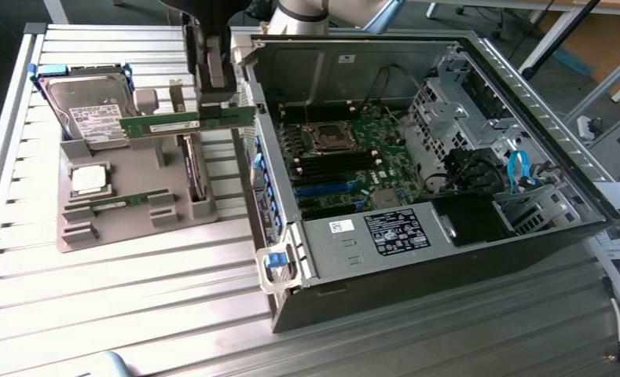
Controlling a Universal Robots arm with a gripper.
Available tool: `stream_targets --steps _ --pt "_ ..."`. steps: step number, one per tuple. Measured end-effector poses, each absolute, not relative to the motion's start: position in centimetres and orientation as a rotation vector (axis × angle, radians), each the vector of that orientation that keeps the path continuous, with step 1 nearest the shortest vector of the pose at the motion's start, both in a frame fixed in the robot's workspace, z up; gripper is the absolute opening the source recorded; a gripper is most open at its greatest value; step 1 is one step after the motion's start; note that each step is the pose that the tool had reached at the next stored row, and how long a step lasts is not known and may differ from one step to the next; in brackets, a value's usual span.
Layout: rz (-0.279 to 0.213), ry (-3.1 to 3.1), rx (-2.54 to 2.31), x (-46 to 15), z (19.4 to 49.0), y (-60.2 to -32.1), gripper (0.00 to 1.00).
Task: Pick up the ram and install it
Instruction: 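Pick up the ram and move it above insertion slot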
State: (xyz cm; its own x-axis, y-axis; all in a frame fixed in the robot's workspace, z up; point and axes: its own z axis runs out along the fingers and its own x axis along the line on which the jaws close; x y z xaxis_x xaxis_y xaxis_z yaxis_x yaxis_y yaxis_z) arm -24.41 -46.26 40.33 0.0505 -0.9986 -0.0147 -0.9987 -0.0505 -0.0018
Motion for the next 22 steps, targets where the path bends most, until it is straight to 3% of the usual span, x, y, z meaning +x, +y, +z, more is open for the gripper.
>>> stream_targets --steps 22 --pt "0.016 2.157 -2.269 -21.0 40.3 -46.5 0.12"
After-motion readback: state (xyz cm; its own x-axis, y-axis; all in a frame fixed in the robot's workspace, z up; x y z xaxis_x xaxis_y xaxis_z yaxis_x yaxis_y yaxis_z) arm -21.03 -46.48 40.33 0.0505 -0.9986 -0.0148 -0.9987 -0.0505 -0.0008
